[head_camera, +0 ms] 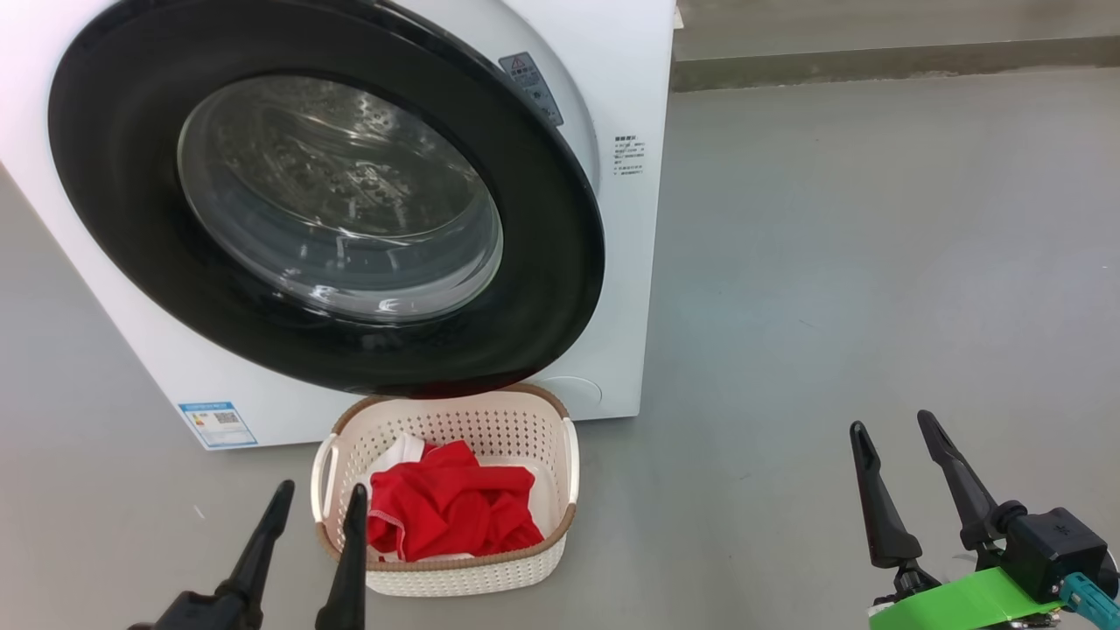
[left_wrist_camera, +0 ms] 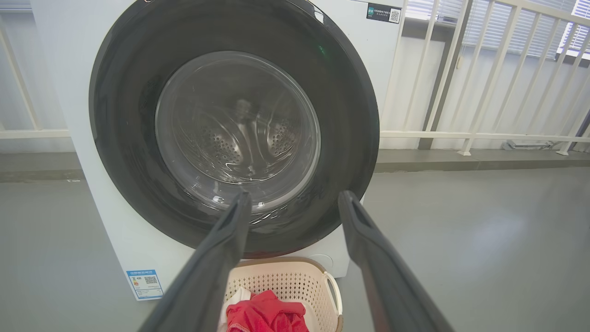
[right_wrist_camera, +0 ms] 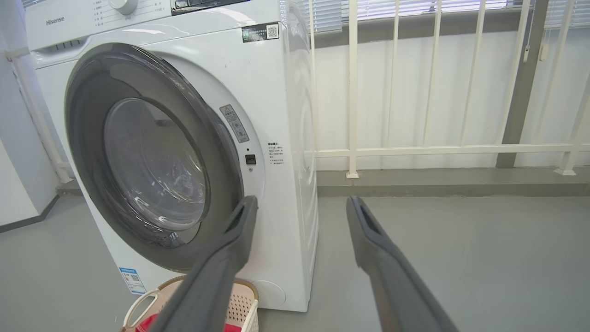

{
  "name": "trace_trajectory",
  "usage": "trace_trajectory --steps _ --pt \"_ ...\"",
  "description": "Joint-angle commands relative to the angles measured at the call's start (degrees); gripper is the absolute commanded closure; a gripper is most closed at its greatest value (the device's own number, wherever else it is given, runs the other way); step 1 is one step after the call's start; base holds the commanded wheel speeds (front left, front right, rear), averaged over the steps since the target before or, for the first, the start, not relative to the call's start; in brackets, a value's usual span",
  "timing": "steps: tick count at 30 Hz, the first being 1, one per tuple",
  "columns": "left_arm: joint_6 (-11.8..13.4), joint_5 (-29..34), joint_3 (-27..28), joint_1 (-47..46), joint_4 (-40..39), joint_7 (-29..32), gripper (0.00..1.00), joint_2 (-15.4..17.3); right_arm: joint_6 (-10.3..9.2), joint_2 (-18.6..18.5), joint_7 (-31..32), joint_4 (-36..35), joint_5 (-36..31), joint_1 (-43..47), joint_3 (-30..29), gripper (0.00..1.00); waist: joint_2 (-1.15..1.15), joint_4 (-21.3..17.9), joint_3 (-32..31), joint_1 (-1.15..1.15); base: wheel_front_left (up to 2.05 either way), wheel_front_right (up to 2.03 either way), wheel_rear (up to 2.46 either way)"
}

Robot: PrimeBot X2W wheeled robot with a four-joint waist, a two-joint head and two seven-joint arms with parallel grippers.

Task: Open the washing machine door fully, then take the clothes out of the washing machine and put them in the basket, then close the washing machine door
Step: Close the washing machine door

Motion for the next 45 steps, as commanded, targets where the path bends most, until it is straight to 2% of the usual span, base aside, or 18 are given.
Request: trace_trajectory --steps 1,14,16,17,18,19,20,21,36,45 --pt "0.63 0.42 1.86 -1.13 -1.03 -0.64 0.00 0.71 0.35 -0.51 -0.36 -1.46 -0.38 -1.18 1.12 0.00 0.00 0.12 0.06 0.00 0.00 0.00 0.00" --pt "1.45 0.35 1.43 -1.54 -0.69 -0.40 0.00 0.58 0.35 -0.51 -0.36 -1.19 -0.60 -1.34 1.51 0.00 0.00 1.21 0.68 0.00 0.00 0.00 0.00" --pt "1.53 0.38 1.27 -1.56 -1.03 -0.33 0.00 0.58 0.35 -0.51 -0.36 -1.09 -0.78 -1.47 1.52 0.27 0.00 1.53 0.89 0.00 0.00 0.00 0.00" --pt "1.62 0.40 1.19 -1.59 -1.20 -0.26 0.00 0.56 0.35 -0.51 -0.36 -0.99 -0.87 -1.58 1.55 0.49 0.00 1.72 1.01 0.00 0.00 0.00 0.00" --pt "1.70 0.44 1.09 -1.63 -1.37 -0.16 0.00 0.52 0.35 -0.51 -0.36 -0.87 -0.94 -1.72 1.54 0.57 0.00 1.95 1.17 0.00 0.00 0.00 0.00" --pt "1.76 0.48 0.94 -1.70 -1.58 -0.06 0.00 0.47 0.35 -0.51 -0.36 -0.75 -1.02 -1.91 1.57 0.73 0.00 2.19 1.32 0.00 0.00 0.00 0.00" --pt "1.82 0.46 0.84 -1.75 -1.81 0.01 0.00 0.37 0.35 -0.51 -0.35 -0.65 -1.12 -2.14 1.69 0.95 0.00 2.38 1.44 0.00 0.00 0.00 0.00" --pt "1.84 0.45 0.71 -1.81 -2.03 0.09 0.00 0.31 0.35 -0.51 -0.34 -0.59 -1.21 -2.41 1.82 1.00 0.00 2.62 1.60 0.00 0.00 0.00 0.00" --pt "1.56 0.57 -1.27 -4.26 -4.43 0.97 0.00 -0.54 0.35 -0.51 0.55 2.83 -1.81 -12.55 5.45 1.00 0.00 7.24 5.83 0.00 0.00 0.00 0.00" --pt "0.64 0.70 -2.81 -8.35 -5.39 1.07 0.00 -1.76 0.35 -0.51 0.42 7.65 -3.37 -20.36 8.43 1.00 0.00 10.63 10.67 0.00 0.00 0.00 0.00"
